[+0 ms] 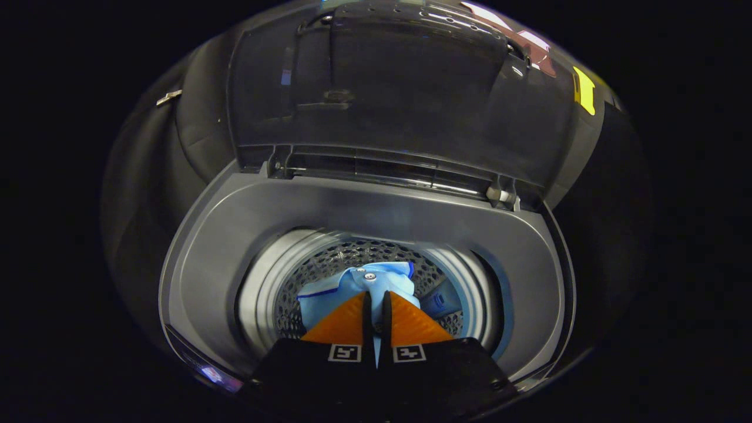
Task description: Put the clothes into the washing machine and then close the washing machine lid.
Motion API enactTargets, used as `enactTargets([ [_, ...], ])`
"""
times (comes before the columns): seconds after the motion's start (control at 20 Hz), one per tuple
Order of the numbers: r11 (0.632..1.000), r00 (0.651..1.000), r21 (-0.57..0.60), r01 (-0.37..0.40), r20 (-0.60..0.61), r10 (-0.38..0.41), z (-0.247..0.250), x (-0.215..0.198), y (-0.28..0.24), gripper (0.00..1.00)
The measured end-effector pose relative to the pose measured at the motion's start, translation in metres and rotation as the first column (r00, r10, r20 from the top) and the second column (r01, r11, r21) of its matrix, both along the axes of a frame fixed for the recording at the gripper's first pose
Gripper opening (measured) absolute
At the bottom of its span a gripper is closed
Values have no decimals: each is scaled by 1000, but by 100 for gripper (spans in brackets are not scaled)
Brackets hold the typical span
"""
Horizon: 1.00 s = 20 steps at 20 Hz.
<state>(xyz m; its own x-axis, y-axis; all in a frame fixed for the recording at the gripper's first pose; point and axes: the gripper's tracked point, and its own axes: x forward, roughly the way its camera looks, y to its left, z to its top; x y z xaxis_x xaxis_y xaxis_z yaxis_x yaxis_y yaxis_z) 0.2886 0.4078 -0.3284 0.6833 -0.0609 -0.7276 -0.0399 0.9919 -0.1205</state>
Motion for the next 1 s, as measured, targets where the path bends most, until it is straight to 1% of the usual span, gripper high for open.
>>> enactTargets([
  [0.15,1000,1000,-9,-8,-12,8,-3,1,-1,5],
  [0.3,1000,1000,-10,2,-12,-2,-3,1,-2,5],
  [0.35,1000,1000,-16,18,-12,-18,-3,1,-5,5],
  [0.4,999,999,-24,34,-9,-35,-1,0,-5,15],
  [0.45,999,999,2,35,6,-35,4,2,-1,25],
  [0.55,996,999,89,10,49,-15,6,12,6,45],
  [0.6,995,998,98,9,63,-15,13,11,9,55],
  [0.75,999,998,45,19,53,-21,15,9,-3,85],
  [0.8,999,998,47,14,57,-16,13,12,0,90],
  [0.85,998,998,58,9,53,-12,12,11,3,89],
  [1.0,997,997,80,22,69,-27,15,11,4,95],
])
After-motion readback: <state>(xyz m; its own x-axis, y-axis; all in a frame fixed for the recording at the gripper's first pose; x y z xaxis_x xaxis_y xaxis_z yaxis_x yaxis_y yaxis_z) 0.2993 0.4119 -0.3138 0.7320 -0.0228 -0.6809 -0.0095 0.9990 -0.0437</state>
